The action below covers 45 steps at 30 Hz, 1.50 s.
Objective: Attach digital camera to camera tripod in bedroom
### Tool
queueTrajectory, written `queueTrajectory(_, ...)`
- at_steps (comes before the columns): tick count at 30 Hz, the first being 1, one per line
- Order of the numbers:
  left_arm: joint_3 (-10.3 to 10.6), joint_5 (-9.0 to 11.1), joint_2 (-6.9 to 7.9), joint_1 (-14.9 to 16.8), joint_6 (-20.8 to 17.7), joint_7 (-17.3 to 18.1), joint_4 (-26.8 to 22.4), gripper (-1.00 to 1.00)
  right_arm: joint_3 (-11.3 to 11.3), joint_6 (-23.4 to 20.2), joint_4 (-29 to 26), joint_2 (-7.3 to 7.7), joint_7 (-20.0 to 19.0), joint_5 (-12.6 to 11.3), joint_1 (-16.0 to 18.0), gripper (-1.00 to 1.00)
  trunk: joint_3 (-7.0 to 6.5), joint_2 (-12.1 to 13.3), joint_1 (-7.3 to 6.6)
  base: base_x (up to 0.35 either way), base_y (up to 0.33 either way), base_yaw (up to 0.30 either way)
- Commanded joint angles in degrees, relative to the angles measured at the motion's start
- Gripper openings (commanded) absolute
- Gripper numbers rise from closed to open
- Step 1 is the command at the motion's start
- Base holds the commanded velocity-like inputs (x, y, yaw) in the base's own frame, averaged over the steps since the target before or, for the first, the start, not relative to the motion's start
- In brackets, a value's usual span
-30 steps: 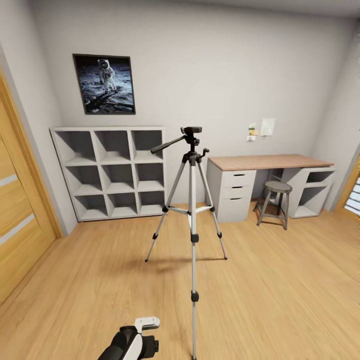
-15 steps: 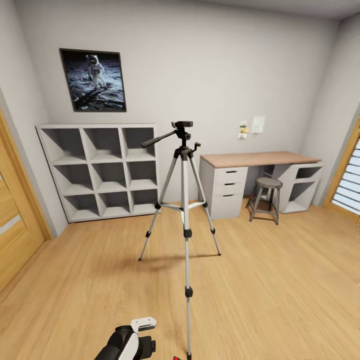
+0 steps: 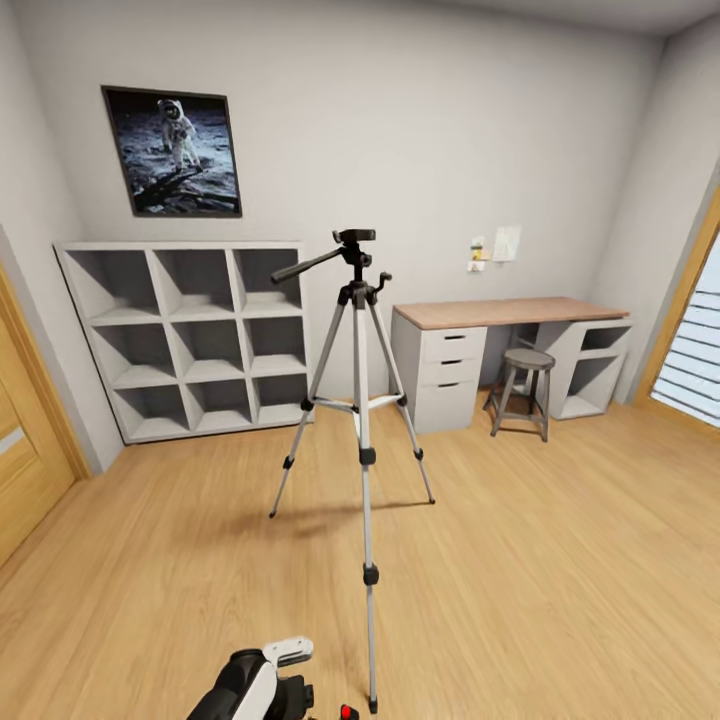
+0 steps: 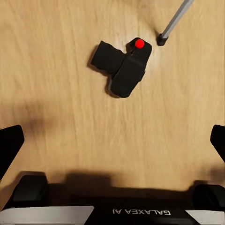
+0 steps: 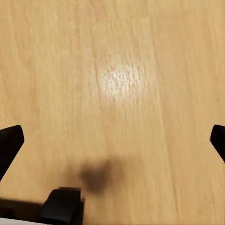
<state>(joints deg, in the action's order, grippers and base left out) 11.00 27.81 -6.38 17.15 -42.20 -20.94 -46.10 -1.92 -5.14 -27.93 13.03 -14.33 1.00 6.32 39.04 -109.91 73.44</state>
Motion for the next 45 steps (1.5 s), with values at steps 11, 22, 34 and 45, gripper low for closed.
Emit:
queueTrajectory(11,0.2,1.3,-0.41,6.0,1.3,-0.7,7.4,1.0,-0.3,-23.0,-15.7,-1.06,0.4,-0.3,2.6,1.0,2.05,-4.5,2.42,0.0,0.0,-0.005)
queueTrajectory(22,0.5,1.4,-1.78,8.2,1.6,-0.6,8.0,1.0,-0.3,-40.3,-24.1,-4.87,1.0,-0.3,15.7,1.0,4.02,-8.9,4.83,0.0,0.0,0.0)
queueTrajectory(34,6.1,1.1,-2.27,10.9,1.2,-0.2,10.5,1.0,-0.1,-50.3,-35.3,-7.23,1.0,0.3,19.0,1.0,6.18,-13.7,7.47,0.0,0.0,0.0)
queueTrajectory(45,15.5,0.9,-2.22,12.3,1.5,2.5,12.7,1.0,-0.3,-54.9,-45.4,-7.53,1.0,0.3,20.1,1.0,8.15,-18.1,9.88,0.0,0.0,0.0)
